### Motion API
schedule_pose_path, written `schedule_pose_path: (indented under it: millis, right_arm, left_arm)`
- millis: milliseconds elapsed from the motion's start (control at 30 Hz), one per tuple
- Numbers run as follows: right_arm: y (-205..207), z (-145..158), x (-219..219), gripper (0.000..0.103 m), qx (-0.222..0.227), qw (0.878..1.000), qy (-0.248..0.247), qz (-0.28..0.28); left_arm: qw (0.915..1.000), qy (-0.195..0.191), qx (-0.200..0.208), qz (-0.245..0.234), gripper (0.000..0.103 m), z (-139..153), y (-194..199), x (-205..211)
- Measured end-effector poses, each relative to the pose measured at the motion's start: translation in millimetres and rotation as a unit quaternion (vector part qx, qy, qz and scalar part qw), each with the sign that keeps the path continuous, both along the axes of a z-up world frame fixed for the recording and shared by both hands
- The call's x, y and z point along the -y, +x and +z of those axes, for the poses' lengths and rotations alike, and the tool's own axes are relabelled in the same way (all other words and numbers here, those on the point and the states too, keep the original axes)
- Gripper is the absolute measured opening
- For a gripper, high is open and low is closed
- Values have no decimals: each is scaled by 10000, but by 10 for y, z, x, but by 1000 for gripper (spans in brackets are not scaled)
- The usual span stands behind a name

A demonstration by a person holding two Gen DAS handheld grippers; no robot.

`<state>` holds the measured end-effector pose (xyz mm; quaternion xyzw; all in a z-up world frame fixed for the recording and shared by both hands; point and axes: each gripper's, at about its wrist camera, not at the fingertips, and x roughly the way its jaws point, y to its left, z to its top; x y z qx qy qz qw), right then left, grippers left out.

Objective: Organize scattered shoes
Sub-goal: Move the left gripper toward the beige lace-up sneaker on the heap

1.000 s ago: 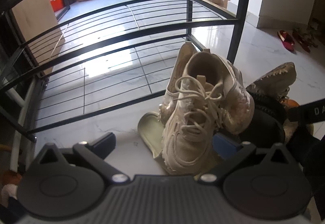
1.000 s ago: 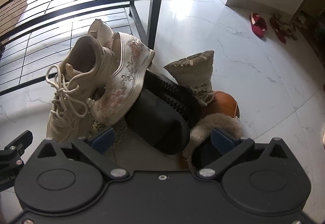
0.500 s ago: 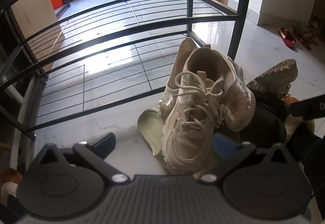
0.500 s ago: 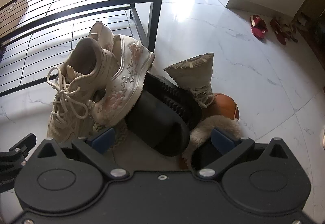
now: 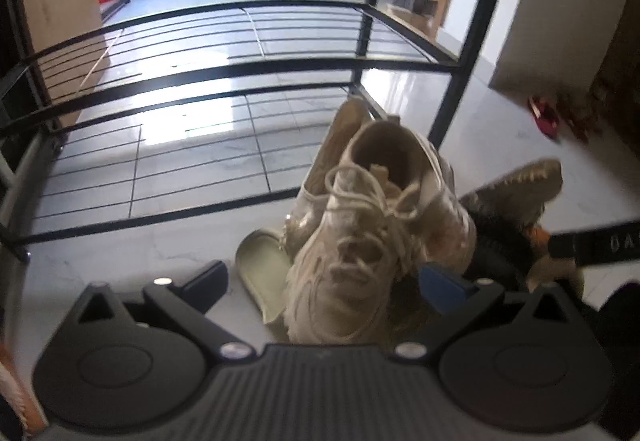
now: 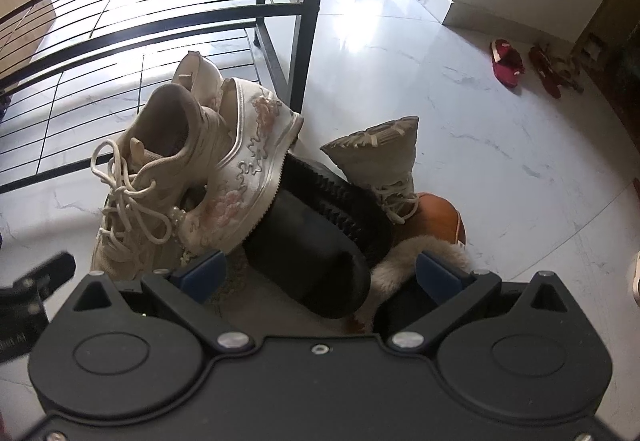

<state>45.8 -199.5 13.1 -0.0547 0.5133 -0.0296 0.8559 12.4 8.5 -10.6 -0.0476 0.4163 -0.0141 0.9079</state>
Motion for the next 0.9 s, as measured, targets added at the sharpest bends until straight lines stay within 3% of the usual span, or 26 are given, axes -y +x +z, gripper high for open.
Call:
schedule_pose_path:
  millis: [133, 333, 533, 667, 900]
  right_arm:
    - [-1, -3, 22, 103, 9, 10000, 65, -4]
    - [-6, 38, 100, 103, 24, 9996, 273, -78]
    - [0, 89, 152, 103, 63, 9988, 463, -128]
    - [-5, 128, 147, 103, 146, 9985, 518, -113]
    - [55, 40, 116, 103, 147, 9989, 428, -122]
  left_arm:
    - [9995, 174, 78, -245, 102, -40, 108, 77]
    - [9991, -131, 216, -354, 102, -110, 199, 78]
    - [9963, 337, 444, -650, 102, -159, 253, 198]
    - [9981, 337, 118, -494, 102, -265, 300, 200]
    - [9993, -185, -318, 116, 102, -384, 372, 95]
